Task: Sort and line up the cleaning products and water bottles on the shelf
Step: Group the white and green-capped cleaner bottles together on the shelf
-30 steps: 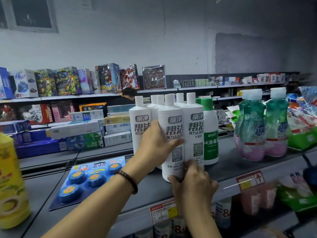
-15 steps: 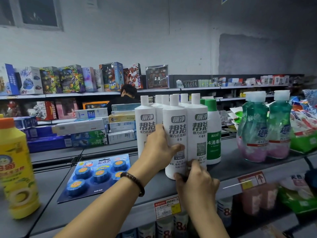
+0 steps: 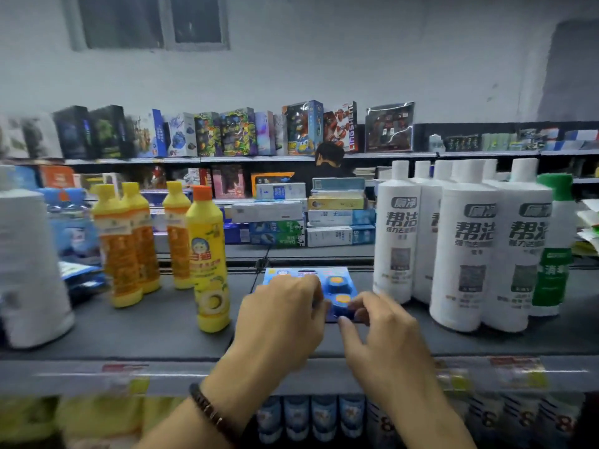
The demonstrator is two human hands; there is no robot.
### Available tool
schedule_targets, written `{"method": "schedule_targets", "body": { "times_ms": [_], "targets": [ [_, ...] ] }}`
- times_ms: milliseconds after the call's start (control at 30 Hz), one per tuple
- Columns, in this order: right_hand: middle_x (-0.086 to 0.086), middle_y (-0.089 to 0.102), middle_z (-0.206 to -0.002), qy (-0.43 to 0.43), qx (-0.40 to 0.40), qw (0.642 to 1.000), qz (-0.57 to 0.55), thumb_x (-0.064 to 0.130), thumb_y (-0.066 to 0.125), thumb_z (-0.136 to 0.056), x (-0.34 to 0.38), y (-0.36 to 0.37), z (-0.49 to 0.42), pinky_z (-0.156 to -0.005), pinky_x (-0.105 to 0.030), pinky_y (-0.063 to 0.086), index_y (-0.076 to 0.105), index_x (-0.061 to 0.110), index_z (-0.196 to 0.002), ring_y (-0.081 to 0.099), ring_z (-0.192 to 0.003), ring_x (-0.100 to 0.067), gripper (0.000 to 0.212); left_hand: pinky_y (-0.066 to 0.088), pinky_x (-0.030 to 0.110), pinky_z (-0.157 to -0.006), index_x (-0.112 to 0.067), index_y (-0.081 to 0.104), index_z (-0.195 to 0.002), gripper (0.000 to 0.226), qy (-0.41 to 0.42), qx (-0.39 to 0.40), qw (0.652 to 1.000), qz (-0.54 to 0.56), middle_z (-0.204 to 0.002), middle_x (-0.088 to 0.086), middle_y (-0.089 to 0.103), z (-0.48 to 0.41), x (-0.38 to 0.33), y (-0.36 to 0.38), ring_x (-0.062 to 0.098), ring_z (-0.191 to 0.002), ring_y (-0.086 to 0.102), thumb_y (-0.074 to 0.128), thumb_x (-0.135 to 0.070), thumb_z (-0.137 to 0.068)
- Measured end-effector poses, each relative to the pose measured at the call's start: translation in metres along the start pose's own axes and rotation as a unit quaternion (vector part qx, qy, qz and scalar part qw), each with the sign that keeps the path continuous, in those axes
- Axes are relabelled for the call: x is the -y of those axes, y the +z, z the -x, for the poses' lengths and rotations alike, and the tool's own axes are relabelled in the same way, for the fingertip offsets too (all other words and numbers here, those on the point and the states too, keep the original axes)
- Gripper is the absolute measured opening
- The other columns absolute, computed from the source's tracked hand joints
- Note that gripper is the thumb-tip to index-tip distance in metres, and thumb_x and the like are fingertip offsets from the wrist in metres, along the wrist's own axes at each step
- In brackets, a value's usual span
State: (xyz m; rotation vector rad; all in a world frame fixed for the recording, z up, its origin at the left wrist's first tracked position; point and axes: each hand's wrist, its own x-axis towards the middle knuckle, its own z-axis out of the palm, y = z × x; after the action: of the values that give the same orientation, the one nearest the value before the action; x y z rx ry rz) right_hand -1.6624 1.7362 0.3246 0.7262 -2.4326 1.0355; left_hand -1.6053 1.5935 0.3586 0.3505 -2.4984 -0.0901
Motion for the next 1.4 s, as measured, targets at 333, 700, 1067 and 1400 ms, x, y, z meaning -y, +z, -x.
{"method": "schedule_targets", "body": {
  "times_ms": [333, 700, 1067, 1400],
  "targets": [
    [0.013, 0.064, -0.114, -0.149, 0.155, 0.976, -0.037, 0.053, 0.064, -0.095, 0.147, 0.096, 0.014, -0.097, -0.032, 0.052, 0.067, 0.035, -0.126, 0.063, -0.111, -0.011, 0.035, 0.056, 0.031, -0.076, -0.041, 0.061, -0.108, 0.027, -0.104, -0.011, 0.991, -0.089, -0.093, -0.017, 0.06, 0.085, 0.193, -0.085, 0.009, -0.094, 0.064, 0.054, -0.066, -0.099],
    [0.007, 0.062, -0.136, -0.157, 0.21, 0.963, -0.066, 0.052, 0.065, -0.098, 0.283, 0.197, 0.026, -0.103, -0.037, 0.054, 0.055, 0.03, -0.143, 0.06, -0.124, -0.015, 0.051, 0.055, 0.032, -0.08, -0.039, 0.057, -0.122, 0.031, -0.168, -0.039, 0.982, -0.071, -0.111, -0.016, 0.058, 0.129, 0.342, -0.134, 0.013, -0.106, 0.064, 0.065, -0.055, -0.096],
    [0.002, 0.062, -0.136, -0.038, 0.266, 0.958, -0.099, 0.043, 0.082, -0.088, 0.343, 0.249, 0.003, -0.089, -0.037, 0.06, 0.048, 0.028, -0.134, 0.065, -0.118, -0.021, 0.059, 0.056, 0.037, -0.084, -0.03, 0.047, -0.14, 0.058, -0.126, -0.038, 0.984, 0.124, -0.119, -0.009, 0.061, 0.081, 0.413, -0.169, 0.009, -0.094, 0.066, 0.076, -0.049, -0.094],
    [0.018, 0.075, -0.11, -0.011, 0.271, 0.935, -0.229, 0.044, 0.099, -0.063, 0.345, 0.275, -0.012, -0.086, -0.033, 0.064, 0.063, 0.036, -0.119, 0.071, -0.099, -0.001, 0.067, 0.057, 0.029, -0.08, -0.027, 0.046, -0.126, 0.061, -0.146, -0.076, 0.941, 0.294, -0.108, -0.015, 0.063, 0.023, 0.4, -0.159, 0.012, -0.104, 0.066, 0.083, -0.054, -0.086]
  ]
}}
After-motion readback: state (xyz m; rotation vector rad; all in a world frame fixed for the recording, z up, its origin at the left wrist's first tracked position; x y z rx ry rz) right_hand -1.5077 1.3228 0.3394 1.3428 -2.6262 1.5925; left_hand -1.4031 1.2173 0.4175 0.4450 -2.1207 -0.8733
